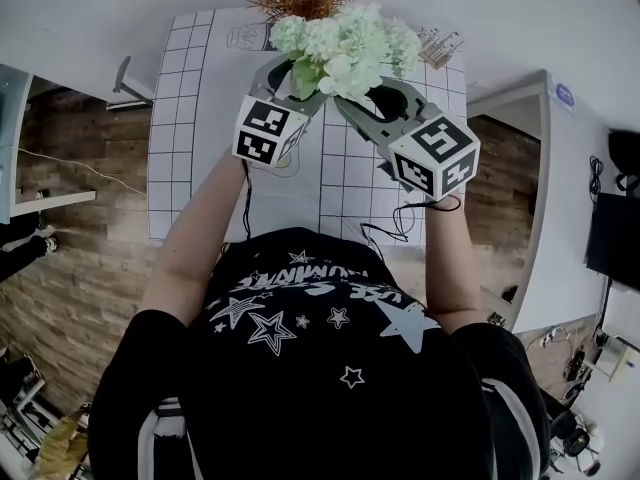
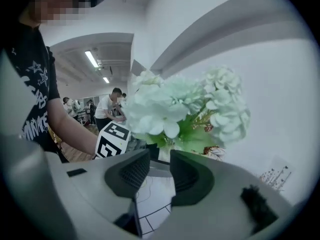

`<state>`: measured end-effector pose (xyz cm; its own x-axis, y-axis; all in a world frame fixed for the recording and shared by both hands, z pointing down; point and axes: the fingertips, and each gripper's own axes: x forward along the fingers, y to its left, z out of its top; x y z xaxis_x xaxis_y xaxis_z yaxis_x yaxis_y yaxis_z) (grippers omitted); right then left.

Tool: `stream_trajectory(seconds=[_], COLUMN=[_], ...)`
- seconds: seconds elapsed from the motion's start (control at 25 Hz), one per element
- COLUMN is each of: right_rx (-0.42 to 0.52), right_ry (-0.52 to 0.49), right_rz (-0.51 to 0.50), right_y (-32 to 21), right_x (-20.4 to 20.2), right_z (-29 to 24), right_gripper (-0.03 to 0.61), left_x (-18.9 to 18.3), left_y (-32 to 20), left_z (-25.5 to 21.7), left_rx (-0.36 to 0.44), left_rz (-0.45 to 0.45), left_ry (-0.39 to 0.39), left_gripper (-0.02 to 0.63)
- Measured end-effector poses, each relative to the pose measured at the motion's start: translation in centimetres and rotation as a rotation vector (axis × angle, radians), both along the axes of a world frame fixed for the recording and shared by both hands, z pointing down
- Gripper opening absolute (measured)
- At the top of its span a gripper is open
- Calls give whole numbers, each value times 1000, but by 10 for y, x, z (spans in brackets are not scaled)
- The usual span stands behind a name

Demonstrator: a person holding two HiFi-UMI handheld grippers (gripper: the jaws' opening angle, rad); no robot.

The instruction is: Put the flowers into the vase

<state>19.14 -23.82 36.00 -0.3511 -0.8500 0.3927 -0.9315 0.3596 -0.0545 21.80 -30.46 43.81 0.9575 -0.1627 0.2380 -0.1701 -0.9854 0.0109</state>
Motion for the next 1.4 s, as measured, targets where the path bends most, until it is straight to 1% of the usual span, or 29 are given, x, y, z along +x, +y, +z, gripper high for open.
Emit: stream_trajectory(seconds=[0.6,0.68,0.72,0.96,1.2,1.4], right_rx=[-24,-21,-21,-23,-16,-9], right_ry=[-29,-35,-37,-38,-38,-47], right_rz=[-8,-7,-9,-24,-49,-90], right_y=[19,21,22,32,44,54], right_x=[3,4,5,9,13,14], right_z=[10,10,10,12,10,10], right_gripper=[132,132,132,132,132,132], left_x=[-3,-3,-4,-7,-12,-26], left_y=[0,0,0,-3,4,12], left_z=[2,2,2,1,0,-1], left_rx=[35,28,25,19,32,19], left_rz=[-15,-19,-24,-79,-114,-181], left_ry=[-47,-49,-48,-40,-55,-51], left_gripper=[333,350,362,380,379,380])
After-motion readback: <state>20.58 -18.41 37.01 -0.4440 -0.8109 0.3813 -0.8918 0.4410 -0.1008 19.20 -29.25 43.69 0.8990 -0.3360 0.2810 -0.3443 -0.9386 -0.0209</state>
